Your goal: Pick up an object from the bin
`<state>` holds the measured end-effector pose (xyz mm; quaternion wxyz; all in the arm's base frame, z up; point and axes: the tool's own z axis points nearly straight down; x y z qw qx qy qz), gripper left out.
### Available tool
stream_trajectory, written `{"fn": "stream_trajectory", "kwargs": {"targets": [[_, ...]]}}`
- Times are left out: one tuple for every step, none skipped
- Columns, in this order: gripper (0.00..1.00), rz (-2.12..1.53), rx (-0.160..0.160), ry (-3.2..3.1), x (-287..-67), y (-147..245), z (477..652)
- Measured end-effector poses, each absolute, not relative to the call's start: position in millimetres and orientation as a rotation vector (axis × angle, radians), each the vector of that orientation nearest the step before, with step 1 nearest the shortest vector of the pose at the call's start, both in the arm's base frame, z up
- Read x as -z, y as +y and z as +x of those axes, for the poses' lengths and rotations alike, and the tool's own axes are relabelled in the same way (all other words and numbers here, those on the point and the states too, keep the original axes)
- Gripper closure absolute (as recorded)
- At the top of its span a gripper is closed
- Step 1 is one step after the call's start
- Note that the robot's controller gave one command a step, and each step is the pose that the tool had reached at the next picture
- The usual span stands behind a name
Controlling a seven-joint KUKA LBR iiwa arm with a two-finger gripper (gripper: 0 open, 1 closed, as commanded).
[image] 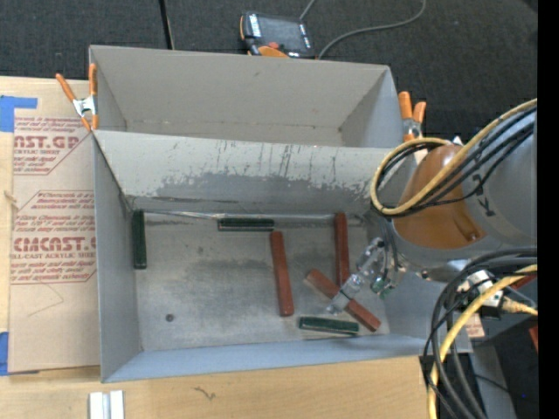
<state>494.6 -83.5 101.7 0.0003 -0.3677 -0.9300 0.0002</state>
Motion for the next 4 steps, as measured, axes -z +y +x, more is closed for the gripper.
{"fn": "stream_trajectory", "kwargs": {"targets": [[0.00,-1.269,0.000,-2.874,-69,-45,492.2],[1.00,-1.271,0.001,-2.876,-71,-46,493.2],[1.00,-1.270,0.004,-2.881,-170,-35,514.0],[1.00,-1.254,0.002,-2.892,-255,-74,524.9]]}}
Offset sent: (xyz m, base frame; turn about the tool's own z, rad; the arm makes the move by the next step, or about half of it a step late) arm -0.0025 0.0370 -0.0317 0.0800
